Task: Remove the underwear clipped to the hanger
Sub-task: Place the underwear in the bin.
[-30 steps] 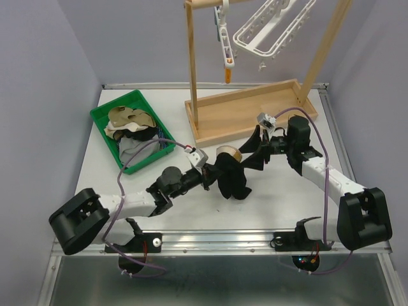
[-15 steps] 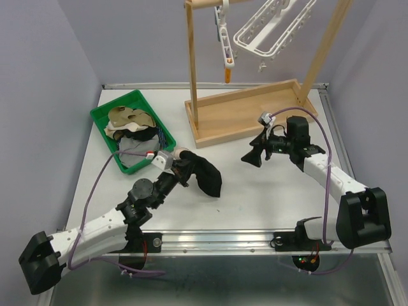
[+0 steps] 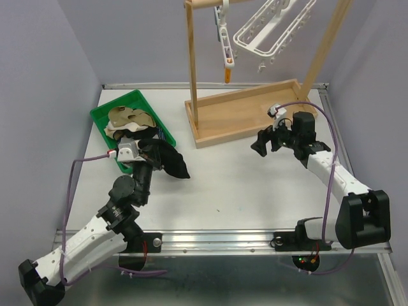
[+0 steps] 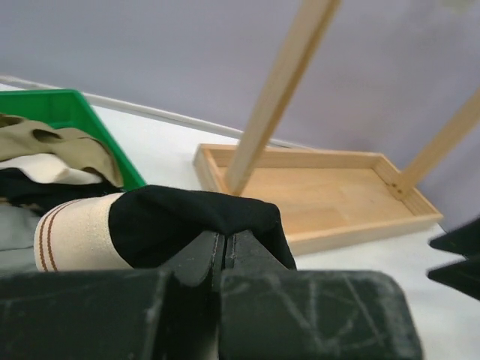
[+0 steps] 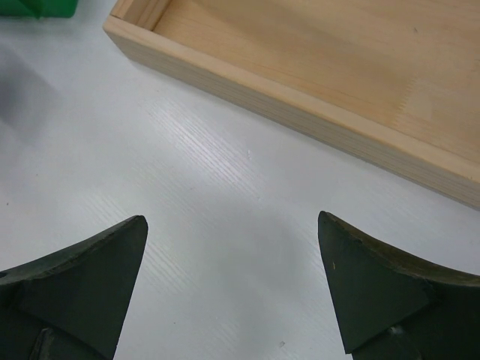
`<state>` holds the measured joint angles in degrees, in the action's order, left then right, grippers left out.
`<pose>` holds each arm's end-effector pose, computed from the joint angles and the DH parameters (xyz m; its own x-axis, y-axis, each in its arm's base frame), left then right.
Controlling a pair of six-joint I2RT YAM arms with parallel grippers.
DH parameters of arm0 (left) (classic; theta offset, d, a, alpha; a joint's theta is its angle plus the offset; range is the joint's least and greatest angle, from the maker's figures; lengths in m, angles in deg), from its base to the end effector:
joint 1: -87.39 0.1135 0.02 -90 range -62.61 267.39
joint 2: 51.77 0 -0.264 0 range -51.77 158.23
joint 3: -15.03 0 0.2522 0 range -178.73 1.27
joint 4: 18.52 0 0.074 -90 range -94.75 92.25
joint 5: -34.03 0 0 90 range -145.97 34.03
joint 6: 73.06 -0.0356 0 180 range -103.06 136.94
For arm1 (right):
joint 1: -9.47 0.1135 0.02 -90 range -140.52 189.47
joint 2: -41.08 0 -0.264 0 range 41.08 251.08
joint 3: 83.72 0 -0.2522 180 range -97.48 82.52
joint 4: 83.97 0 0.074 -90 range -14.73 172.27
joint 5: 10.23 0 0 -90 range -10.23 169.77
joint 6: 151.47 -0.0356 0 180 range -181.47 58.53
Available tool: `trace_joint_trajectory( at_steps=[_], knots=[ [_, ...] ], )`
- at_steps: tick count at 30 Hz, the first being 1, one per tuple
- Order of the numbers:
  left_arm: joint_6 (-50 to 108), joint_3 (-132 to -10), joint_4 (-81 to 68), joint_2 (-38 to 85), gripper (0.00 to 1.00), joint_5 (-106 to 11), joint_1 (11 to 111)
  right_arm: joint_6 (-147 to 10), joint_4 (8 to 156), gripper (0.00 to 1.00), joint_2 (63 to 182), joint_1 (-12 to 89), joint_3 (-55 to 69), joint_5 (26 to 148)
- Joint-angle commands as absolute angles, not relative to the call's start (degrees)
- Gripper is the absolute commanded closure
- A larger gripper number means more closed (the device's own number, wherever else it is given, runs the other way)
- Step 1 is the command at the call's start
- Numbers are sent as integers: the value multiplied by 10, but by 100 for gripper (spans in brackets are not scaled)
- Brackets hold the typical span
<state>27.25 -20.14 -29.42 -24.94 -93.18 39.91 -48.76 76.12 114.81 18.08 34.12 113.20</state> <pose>0.1041 -0.0817 0.3030 0.1831 -0.4106 -0.8932 0.2377 0.9001 -0.3650 0.2754 0.0615 0.2622 -0.3740 -0.2423 -0.8952 -0.6886 0.7191 0.0930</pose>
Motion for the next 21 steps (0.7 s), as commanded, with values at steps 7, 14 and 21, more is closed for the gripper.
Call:
trace_joint_trajectory(
  at_steps=[7,14,21],
  knots=[
    [359,-299,-317,-106,100,-798,660,-471,751,0,1126,177,303,1111],
    [410,-359,-364,27,100,-735,774,-467,746,0,1128,177,302,1123],
    [419,-411,-392,148,100,-760,863,-464,745,0,1124,177,303,1129]
  ],
)
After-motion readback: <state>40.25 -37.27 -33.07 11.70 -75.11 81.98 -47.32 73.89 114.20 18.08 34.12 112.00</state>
